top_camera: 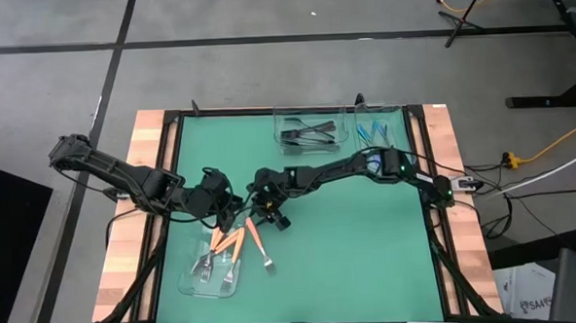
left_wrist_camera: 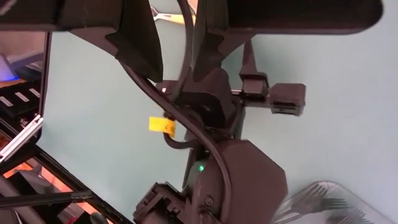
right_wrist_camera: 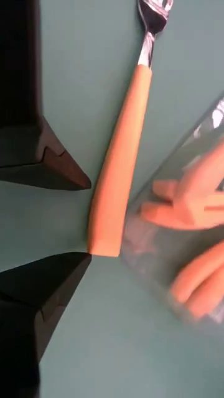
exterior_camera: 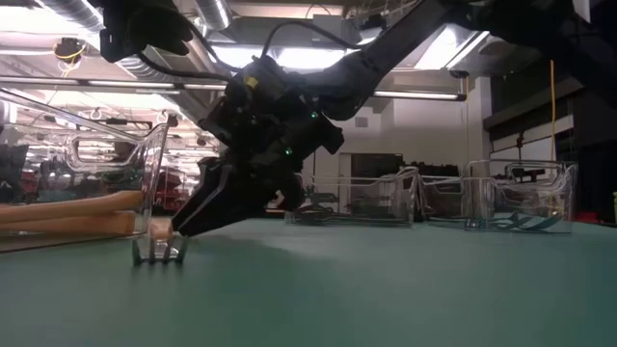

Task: Sort silverware by color (type)
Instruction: Put the orange fork into the bottom transparent bin

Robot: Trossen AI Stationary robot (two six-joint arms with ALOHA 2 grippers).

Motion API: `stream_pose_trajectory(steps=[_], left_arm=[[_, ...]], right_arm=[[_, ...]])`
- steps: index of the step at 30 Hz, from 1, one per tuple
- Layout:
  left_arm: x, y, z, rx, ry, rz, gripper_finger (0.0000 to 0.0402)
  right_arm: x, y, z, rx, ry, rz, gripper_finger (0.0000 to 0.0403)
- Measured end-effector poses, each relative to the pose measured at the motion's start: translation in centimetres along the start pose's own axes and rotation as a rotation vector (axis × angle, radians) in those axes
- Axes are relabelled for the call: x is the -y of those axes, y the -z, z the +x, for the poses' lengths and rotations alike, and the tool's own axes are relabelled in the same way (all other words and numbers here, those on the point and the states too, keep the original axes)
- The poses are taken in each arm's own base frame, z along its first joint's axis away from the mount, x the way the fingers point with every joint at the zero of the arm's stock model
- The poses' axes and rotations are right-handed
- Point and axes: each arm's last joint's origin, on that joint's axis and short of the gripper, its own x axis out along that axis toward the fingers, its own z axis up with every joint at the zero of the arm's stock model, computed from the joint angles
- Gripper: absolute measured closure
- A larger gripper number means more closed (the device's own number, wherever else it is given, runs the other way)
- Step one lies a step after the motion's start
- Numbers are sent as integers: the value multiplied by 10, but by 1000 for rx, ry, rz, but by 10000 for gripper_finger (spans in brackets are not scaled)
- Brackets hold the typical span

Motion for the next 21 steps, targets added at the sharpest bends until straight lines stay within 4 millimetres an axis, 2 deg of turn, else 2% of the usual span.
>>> stream_pose_trajectory(steps=[13,19,21], left_arm=[[0,0,0,0,1,0,321],[0,0,0,-1,2,0,321],[0,0,0,-2,2,0,321]], right_arm=[[-45,-21,24,3,-117,-57,236],[-47,-23,23,-7,-127,-52,236],[-45,-24,15,-36,-128,-32,236]])
